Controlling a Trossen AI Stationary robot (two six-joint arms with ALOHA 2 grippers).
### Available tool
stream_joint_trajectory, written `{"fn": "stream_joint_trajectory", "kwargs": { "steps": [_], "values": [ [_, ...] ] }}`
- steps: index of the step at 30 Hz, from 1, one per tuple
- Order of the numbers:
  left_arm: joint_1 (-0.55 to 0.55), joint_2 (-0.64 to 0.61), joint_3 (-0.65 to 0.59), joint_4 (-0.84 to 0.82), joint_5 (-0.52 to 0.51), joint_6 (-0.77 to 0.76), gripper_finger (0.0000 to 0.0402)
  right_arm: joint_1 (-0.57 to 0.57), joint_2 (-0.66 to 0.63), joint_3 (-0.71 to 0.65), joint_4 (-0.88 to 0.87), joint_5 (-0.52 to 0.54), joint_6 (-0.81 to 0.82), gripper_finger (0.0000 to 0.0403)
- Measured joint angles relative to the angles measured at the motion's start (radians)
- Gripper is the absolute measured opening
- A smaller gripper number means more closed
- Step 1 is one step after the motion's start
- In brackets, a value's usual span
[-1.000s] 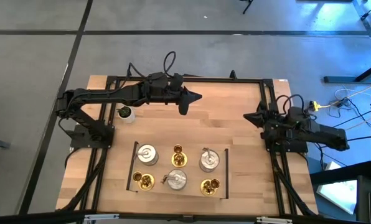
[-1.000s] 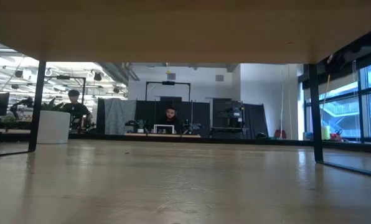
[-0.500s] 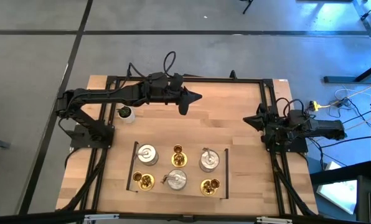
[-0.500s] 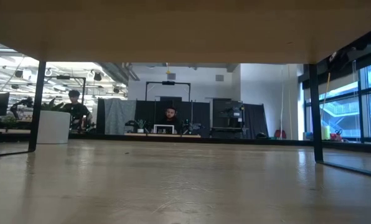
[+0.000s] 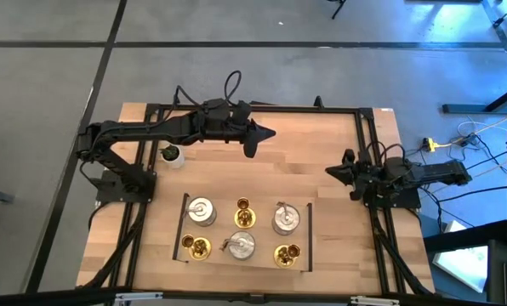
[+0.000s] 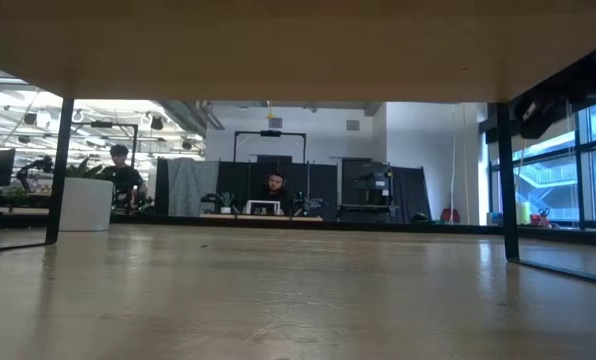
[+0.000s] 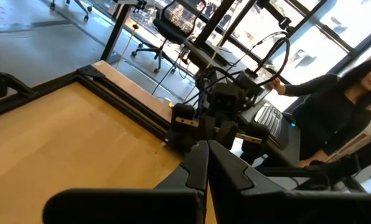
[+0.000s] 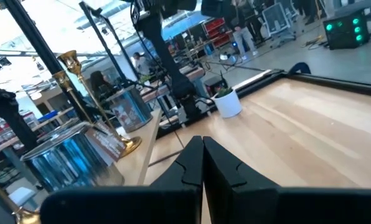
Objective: Pick & Place candle stick holders
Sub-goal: Return to Home Position
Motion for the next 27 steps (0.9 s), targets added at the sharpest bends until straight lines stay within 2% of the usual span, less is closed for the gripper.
{"fn": "stream_joint_trajectory", "kwargs": {
  "steps": [20, 27],
  "values": [
    [0.004, 0.000, 0.000, -0.001, 0.014, 0.006, 0.0001, 0.031, 0.000, 0.000, -0.011, 0.005, -0.049, 0.0004],
    [0.031, -0.007, 0.000, 0.001, 0.097, 0.036, 0.0001, 0.031, 0.000, 0.000, -0.035, 0.000, -0.027, 0.0004]
  ]
}}
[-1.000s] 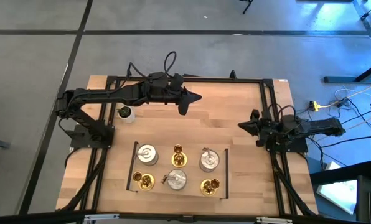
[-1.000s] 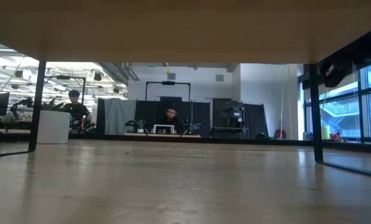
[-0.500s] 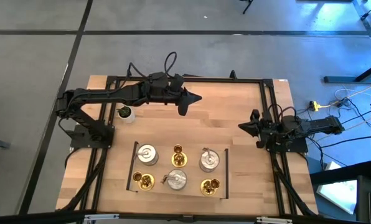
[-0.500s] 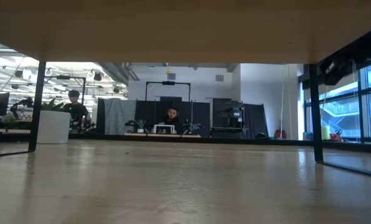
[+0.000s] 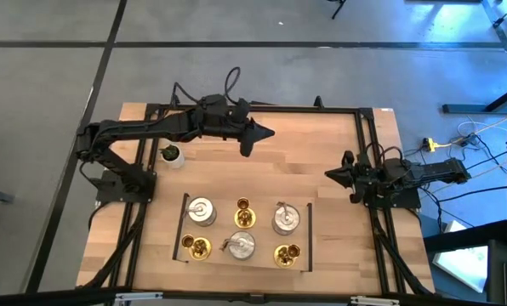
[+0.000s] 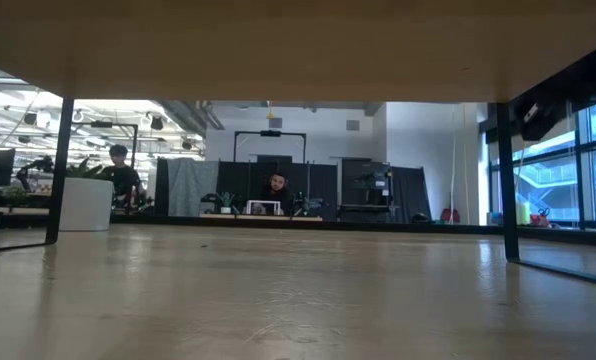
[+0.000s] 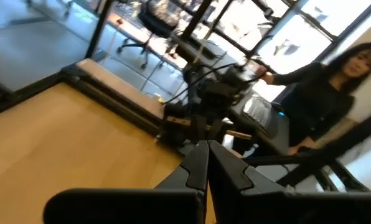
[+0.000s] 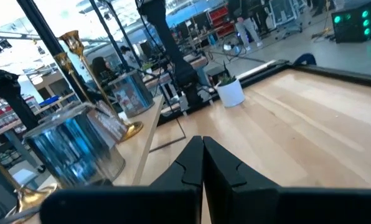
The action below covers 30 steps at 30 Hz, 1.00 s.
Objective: Pick & Place candle stick holders
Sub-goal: Return to Home Position
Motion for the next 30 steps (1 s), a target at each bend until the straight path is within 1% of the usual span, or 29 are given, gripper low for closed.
{"fn": "stream_joint_trajectory", "kwargs": {
  "steps": [5, 11, 14, 17, 19, 22, 26, 30],
  "values": [
    [0.016, -0.044, 0.001, 0.029, 0.078, 0.039, 0.0001, 0.000, 0.000, 0.000, -0.029, -0.018, 0.026, 0.0004],
    [-0.003, -0.084, 0.001, -0.025, 0.077, 0.062, 0.0002, 0.000, 0.000, 0.000, -0.029, -0.018, 0.030, 0.0004],
    [0.005, -0.084, 0.000, 0.002, 0.086, 0.069, 0.0002, 0.000, 0.000, 0.000, -0.029, -0.018, 0.030, 0.0004],
    [0.024, -0.087, 0.001, 0.018, 0.095, 0.039, 0.0002, 0.000, 0.000, 0.000, -0.029, -0.018, 0.030, 0.0004],
    [0.004, -0.103, -0.001, -0.034, 0.112, 0.044, 0.0002, 0.000, 0.000, 0.000, -0.029, -0.018, 0.030, 0.0004],
    [-0.017, -0.114, 0.000, -0.011, 0.114, 0.077, 0.0002, 0.000, 0.000, 0.000, -0.029, -0.018, 0.030, 0.0004],
    [0.019, -0.114, 0.000, -0.011, 0.065, 0.070, 0.0002, 0.000, 0.001, 0.000, -0.029, -0.013, 0.030, 0.0004],
    [0.023, -0.116, 0.000, -0.016, 0.094, 0.069, 0.0002, 0.000, 0.001, 0.000, -0.032, -0.012, 0.030, 0.0004]
  ]
}}
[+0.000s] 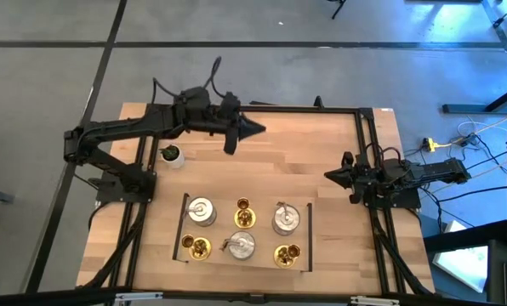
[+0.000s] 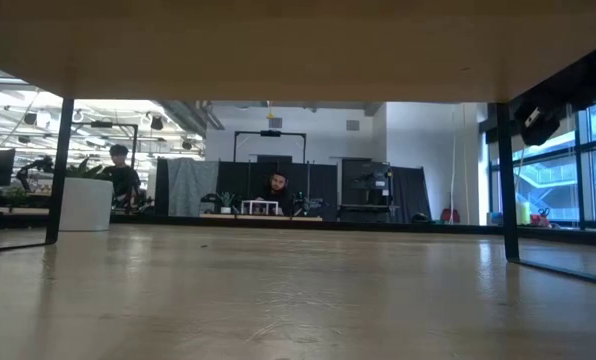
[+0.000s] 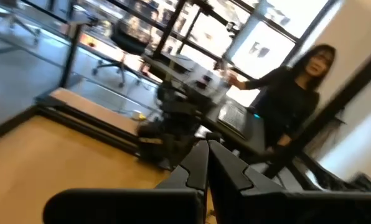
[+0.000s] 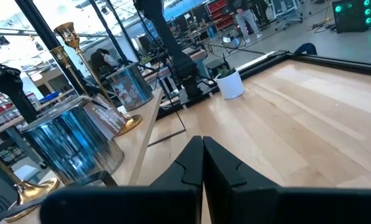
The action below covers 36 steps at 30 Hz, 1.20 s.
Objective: Pick & Place candle stick holders
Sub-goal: Return to Home Position
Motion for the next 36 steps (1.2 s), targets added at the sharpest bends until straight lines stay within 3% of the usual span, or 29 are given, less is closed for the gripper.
{"fn": "stream_joint_trajectory", "kwargs": {
  "steps": [36],
  "values": [
    [0.018, -0.004, -0.001, -0.034, 0.023, 0.023, 0.0002, 0.000, 0.000, 0.000, -0.059, -0.009, 0.019, 0.0004]
  ]
}}
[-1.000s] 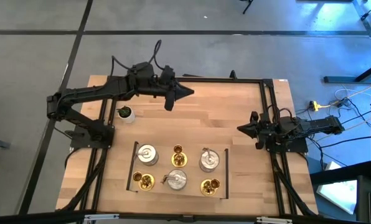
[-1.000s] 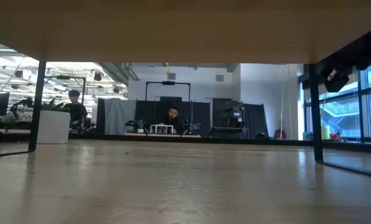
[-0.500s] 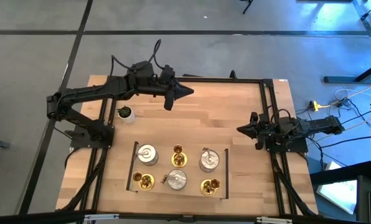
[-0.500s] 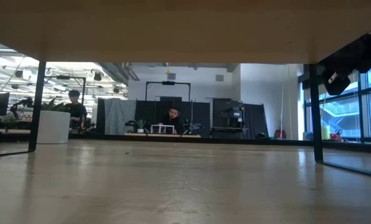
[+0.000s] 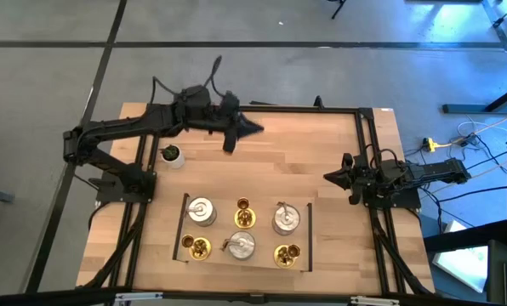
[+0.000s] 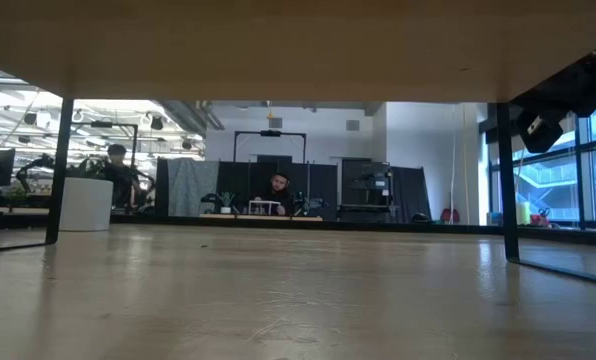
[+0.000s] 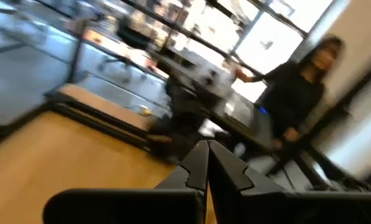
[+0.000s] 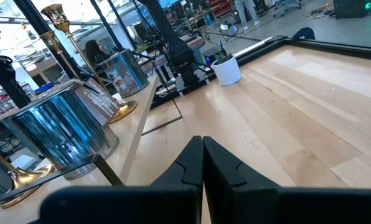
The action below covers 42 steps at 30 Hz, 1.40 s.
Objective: Pick & Place candle stick holders
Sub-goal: Return to Home Position
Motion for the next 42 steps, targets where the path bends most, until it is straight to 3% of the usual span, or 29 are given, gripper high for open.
{"fn": "stream_joint_trajectory", "kwargs": {
  "steps": [7, 11, 18, 28, 34, 42],
  "values": [
    [0.012, -0.008, 0.000, 0.022, -0.010, 0.028, 0.0002, 0.000, 0.000, 0.000, 0.001, 0.000, 0.000, 0.0004],
    [0.013, -0.008, 0.000, 0.034, 0.056, 0.039, 0.0001, 0.000, 0.000, 0.000, 0.001, 0.000, 0.000, 0.0004],
    [0.046, -0.008, 0.000, 0.057, 0.084, 0.053, 0.0002, 0.000, 0.000, 0.000, 0.001, 0.000, 0.000, 0.0004],
    [0.047, -0.009, 0.000, 0.212, 0.138, 0.074, 0.0001, 0.000, 0.000, 0.000, 0.001, 0.000, 0.000, 0.0004],
    [0.044, -0.034, 0.000, 0.195, 0.162, 0.123, 0.0002, 0.000, 0.000, 0.000, 0.001, 0.000, 0.000, 0.0004],
    [0.045, -0.065, 0.000, 0.042, 0.166, 0.237, 0.0001, 0.000, 0.000, 0.000, 0.000, 0.001, 0.000, 0.0004]
  ]
}}
